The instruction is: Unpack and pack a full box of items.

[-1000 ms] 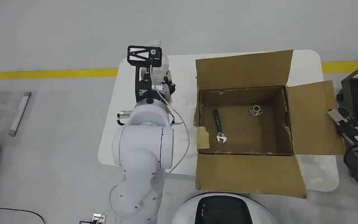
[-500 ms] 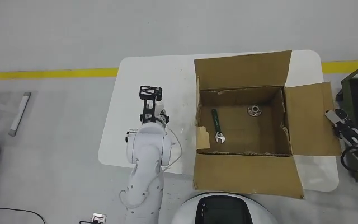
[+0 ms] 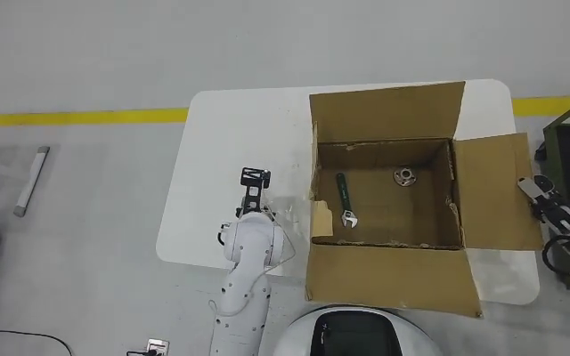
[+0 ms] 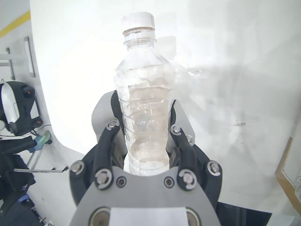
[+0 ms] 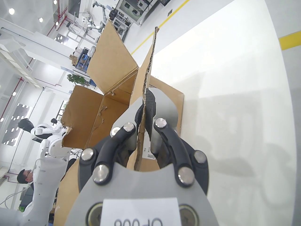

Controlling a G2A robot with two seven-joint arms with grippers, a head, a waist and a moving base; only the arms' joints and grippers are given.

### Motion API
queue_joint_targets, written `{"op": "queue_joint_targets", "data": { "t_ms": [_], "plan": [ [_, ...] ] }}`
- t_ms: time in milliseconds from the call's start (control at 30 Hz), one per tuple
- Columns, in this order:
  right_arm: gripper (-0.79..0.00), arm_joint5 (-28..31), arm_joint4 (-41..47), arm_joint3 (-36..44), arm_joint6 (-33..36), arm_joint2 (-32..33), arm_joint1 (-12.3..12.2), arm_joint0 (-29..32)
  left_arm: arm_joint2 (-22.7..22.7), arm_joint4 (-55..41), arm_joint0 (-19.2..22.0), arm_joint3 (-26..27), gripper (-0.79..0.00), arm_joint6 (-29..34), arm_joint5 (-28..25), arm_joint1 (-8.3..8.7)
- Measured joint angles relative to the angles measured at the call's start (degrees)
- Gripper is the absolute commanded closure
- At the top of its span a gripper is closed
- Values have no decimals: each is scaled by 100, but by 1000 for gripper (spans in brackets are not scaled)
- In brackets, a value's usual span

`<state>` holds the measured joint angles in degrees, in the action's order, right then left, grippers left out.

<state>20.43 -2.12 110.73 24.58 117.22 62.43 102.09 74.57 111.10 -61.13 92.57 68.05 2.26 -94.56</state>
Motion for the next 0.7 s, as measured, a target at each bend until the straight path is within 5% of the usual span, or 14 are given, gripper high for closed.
{"op": "queue_joint_targets", "data": {
  "t_ms": [33,100,267,400,700],
  "plan": [
    [-18,1,4,1,4,-2,1,0,-7,-14,-1,-58,-763,-7,20,-3],
    [-194,7,6,3,14,-7,3,-1,-29,-48,8,-175,-785,-3,51,-11],
    [-206,11,-16,12,45,-2,7,2,-80,-61,28,-227,-785,51,102,-26],
    [-135,28,-18,38,64,10,11,18,-97,-21,12,31,-785,123,103,-29],
    [-102,25,-48,106,96,-18,19,20,-281,79,-15,1440,-785,391,-95,-48]
  ]
}}
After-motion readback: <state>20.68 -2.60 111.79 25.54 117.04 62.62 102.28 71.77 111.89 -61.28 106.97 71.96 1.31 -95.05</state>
